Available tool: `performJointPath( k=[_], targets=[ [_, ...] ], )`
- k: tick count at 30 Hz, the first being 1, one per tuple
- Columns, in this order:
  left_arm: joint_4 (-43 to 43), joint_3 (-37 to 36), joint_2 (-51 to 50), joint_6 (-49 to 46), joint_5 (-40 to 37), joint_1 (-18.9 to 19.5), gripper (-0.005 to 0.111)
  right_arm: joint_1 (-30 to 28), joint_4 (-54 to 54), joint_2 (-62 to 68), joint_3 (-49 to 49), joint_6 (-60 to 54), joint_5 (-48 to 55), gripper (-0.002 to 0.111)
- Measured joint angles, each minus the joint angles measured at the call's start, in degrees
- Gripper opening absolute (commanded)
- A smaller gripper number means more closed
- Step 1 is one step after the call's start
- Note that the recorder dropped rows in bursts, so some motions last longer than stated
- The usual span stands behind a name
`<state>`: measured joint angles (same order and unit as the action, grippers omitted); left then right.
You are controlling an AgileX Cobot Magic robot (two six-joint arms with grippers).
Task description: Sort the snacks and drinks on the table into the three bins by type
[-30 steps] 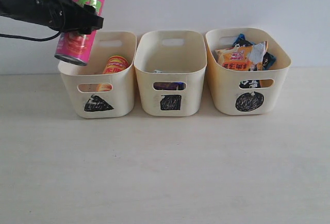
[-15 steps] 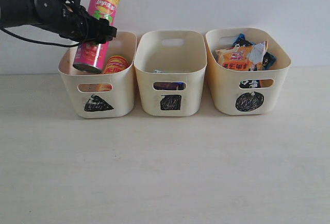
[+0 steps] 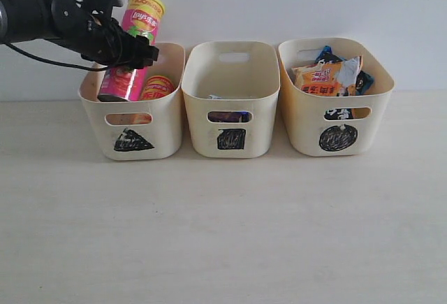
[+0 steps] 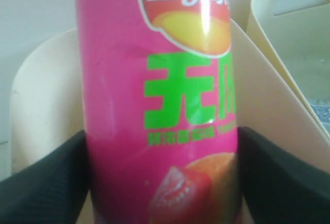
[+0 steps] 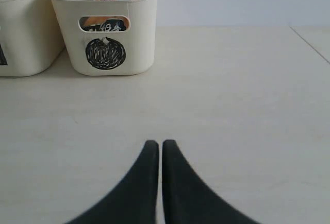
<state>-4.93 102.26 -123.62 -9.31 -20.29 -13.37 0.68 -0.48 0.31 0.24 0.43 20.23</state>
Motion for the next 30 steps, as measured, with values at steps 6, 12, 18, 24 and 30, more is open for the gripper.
performJointPath(
  k=[6, 12, 18, 24, 30],
  targets=[
    [0.0, 0.0, 0.0, 0.2, 0.0, 0.1, 0.082, 0.0, 0.0, 0.0, 0.0, 0.0, 0.0, 0.000],
    [0.0, 0.0, 0.0, 0.2, -0.4, 0.1, 0.082, 0.0, 0.0, 0.0, 0.0, 0.0, 0.0, 0.000],
    [2.6, 0.0, 2.3, 0.2, -3.5, 0.1, 0.051, 0.0, 0.0, 0.0, 0.0, 0.0, 0.0, 0.000],
    [6.1, 0.0, 6.8, 1.2, -13.6, 0.1, 0.004, 0.0, 0.0, 0.0, 0.0, 0.0, 0.0, 0.000],
    [9.5, -0.4, 10.5, 5.3, -23.5, 0.1, 0.004, 0.0, 0.0, 0.0, 0.0, 0.0, 0.0, 0.000]
  ],
)
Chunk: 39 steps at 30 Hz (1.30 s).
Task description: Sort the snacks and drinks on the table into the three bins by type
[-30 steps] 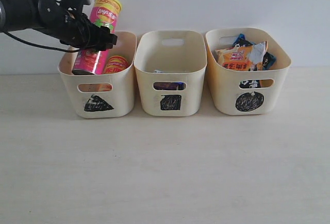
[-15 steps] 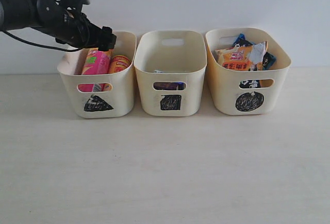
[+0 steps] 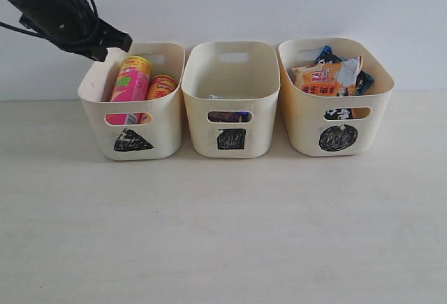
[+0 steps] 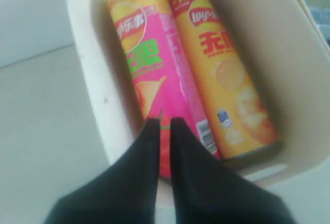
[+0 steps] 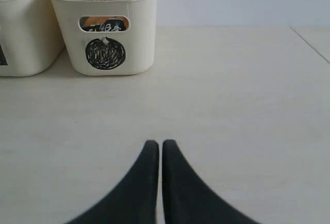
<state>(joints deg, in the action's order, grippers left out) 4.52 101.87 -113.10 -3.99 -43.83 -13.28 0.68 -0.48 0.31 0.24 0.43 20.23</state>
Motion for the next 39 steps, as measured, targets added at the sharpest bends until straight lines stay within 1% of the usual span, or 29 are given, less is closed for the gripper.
performJointPath(
  k=[2, 5, 15, 21, 25, 29, 34, 39],
  targets=[
    [1.3, -1.7, 2.2, 1.1, -1.9, 0.0, 0.004, 0.0, 0.0, 0.0, 0.0, 0.0, 0.0, 0.000],
    [2.0, -6.2, 6.3, 2.0, -2.3, 0.0, 0.004, 0.0, 0.0, 0.0, 0.0, 0.0, 0.0, 0.000],
    [2.0, -25.5, 24.8, 5.2, 3.3, 0.0, 0.004, 0.0, 0.0, 0.0, 0.0, 0.0, 0.0, 0.000],
    [1.4, -33.9, 34.1, 6.6, 5.3, 0.0, 0.004, 0.0, 0.0, 0.0, 0.0, 0.0, 0.0, 0.000],
    [-1.2, -37.9, 38.8, 6.6, 5.2, 0.0, 0.004, 0.0, 0.0, 0.0, 0.0, 0.0, 0.0, 0.000],
    [-2.8, -41.2, 42.9, 4.5, 3.4, 0.0, 0.004, 0.0, 0.0, 0.0, 0.0, 0.0, 0.0, 0.000],
    [-3.2, -45.1, 48.4, 2.8, 0.5, 0.0, 0.004, 0.0, 0.0, 0.0, 0.0, 0.0, 0.0, 0.000],
    [-3.6, -46.9, 53.9, 1.9, -4.5, 0.0, 0.004, 0.0, 0.0, 0.0, 0.0, 0.0, 0.0, 0.000]
  ],
)
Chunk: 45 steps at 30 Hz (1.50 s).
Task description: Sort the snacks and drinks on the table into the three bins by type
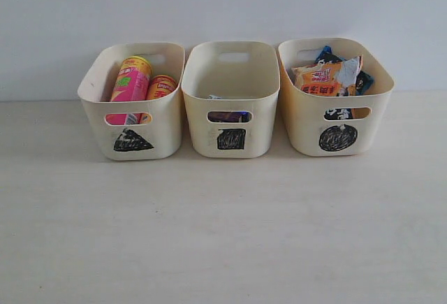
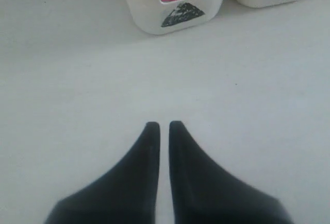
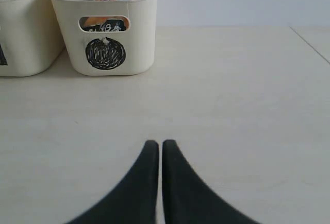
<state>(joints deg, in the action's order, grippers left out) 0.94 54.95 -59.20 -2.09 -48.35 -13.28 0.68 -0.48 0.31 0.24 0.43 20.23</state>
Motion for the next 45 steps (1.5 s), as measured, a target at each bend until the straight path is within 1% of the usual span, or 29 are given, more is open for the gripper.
performJointPath(
  k=[5, 11, 18, 27, 34, 37, 40, 45],
  targets=[
    [-1.7, -2.5, 5.3, -0.1, -2.5, 0.0, 0.004, 0.0, 0.0, 0.0, 0.0, 0.0, 0.0, 0.000],
    [-2.0, -7.5, 11.9, -0.1, -1.1, 0.0, 0.004, 0.0, 0.0, 0.0, 0.0, 0.0, 0.0, 0.000],
    [-2.0, -14.6, 22.3, -0.1, 8.1, 0.0, 0.004, 0.0, 0.0, 0.0, 0.0, 0.0, 0.0, 0.000],
    [-1.8, -22.7, 30.8, -0.1, 18.7, 0.0, 0.004, 0.0, 0.0, 0.0, 0.0, 0.0, 0.0, 0.000],
    [0.1, -32.4, 36.4, -0.1, 29.2, 0.0, 0.004, 0.0, 0.0, 0.0, 0.0, 0.0, 0.0, 0.000],
    [0.3, -38.6, 40.7, -0.1, 33.9, 0.0, 0.004, 0.0, 0.0, 0.0, 0.0, 0.0, 0.0, 0.000],
    [0.3, -41.9, 44.3, -0.1, 35.3, 0.0, 0.004, 0.0, 0.0, 0.0, 0.0, 0.0, 0.0, 0.000],
    [0.4, -47.9, 51.4, 0.5, 35.5, 3.2, 0.004, 0.0, 0.0, 0.0, 0.0, 0.0, 0.0, 0.000]
  ],
)
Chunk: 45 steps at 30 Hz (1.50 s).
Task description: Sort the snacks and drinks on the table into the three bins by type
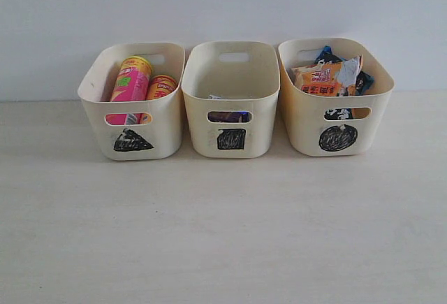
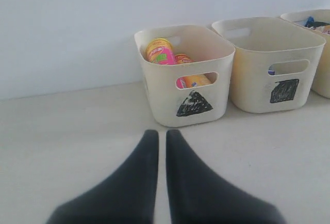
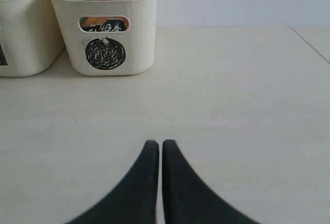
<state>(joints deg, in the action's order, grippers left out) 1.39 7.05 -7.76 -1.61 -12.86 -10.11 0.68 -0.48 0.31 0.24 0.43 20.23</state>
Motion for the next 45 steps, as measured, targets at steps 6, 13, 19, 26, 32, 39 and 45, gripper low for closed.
performJointPath(
  k=[6, 13, 19, 26, 32, 39, 45],
  targets=[
    [-0.7, -6.3, 5.7, 0.1, 0.0, 3.7, 0.004, 0.0, 0.0, 0.0, 0.0, 0.0, 0.0, 0.000],
    [-1.0, -6.8, 7.6, 0.1, -2.3, 6.0, 0.004, 0.0, 0.0, 0.0, 0.0, 0.0, 0.0, 0.000],
    [-1.0, -6.8, 7.6, 0.1, -3.4, 6.3, 0.004, 0.0, 0.0, 0.0, 0.0, 0.0, 0.0, 0.000],
    [-0.8, -6.8, 7.6, 0.1, -3.4, 6.3, 0.004, 0.0, 0.0, 0.0, 0.0, 0.0, 0.0, 0.000],
    [-0.5, -6.8, 7.6, 0.1, -3.4, 6.3, 0.004, 0.0, 0.0, 0.0, 0.0, 0.0, 0.0, 0.000],
    [-0.5, -6.8, 7.6, 0.1, -3.4, 6.3, 0.004, 0.0, 0.0, 0.0, 0.0, 0.0, 0.0, 0.000],
    [-0.5, -6.8, 7.6, 0.1, -3.4, 6.3, 0.004, 0.0, 0.0, 0.0, 0.0, 0.0, 0.0, 0.000]
  ],
)
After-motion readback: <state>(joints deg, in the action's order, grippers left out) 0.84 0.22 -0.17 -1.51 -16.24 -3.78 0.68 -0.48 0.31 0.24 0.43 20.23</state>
